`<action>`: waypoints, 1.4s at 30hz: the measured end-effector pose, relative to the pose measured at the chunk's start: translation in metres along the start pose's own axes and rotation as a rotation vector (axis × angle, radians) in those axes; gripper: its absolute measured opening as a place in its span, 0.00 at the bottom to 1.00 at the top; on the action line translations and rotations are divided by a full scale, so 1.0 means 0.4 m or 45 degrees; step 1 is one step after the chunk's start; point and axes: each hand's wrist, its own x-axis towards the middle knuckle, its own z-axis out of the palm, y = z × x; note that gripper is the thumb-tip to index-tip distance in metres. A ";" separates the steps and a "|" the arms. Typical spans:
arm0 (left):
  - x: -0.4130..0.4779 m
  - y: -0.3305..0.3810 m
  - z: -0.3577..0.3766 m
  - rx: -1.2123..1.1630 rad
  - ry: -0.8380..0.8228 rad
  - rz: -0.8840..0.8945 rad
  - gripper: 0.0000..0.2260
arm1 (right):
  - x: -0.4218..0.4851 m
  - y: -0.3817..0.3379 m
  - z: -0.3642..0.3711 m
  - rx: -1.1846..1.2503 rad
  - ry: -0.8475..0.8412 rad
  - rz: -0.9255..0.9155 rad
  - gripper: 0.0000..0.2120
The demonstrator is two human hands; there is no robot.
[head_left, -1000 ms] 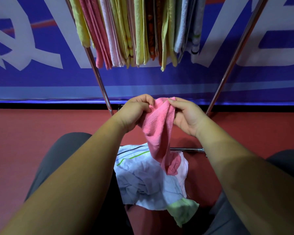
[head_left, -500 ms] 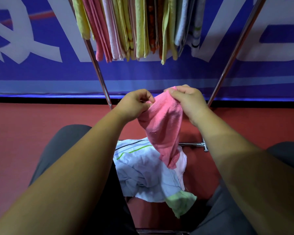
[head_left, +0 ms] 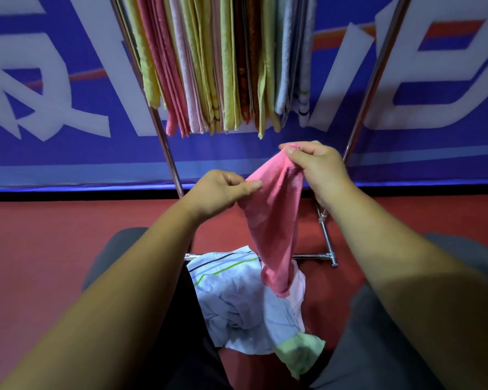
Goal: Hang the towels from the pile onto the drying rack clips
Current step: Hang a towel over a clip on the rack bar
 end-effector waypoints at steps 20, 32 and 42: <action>0.047 0.512 -0.232 -0.291 0.544 0.491 0.13 | 0.045 -0.497 -0.139 0.114 0.176 -0.335 0.16; 0.076 0.630 -0.336 -0.333 0.646 0.400 0.06 | 0.064 -0.663 -0.137 0.061 0.182 -0.352 0.05; 0.067 0.629 -0.355 -0.504 0.521 0.308 0.03 | 0.098 -0.666 -0.129 0.190 0.041 -0.195 0.08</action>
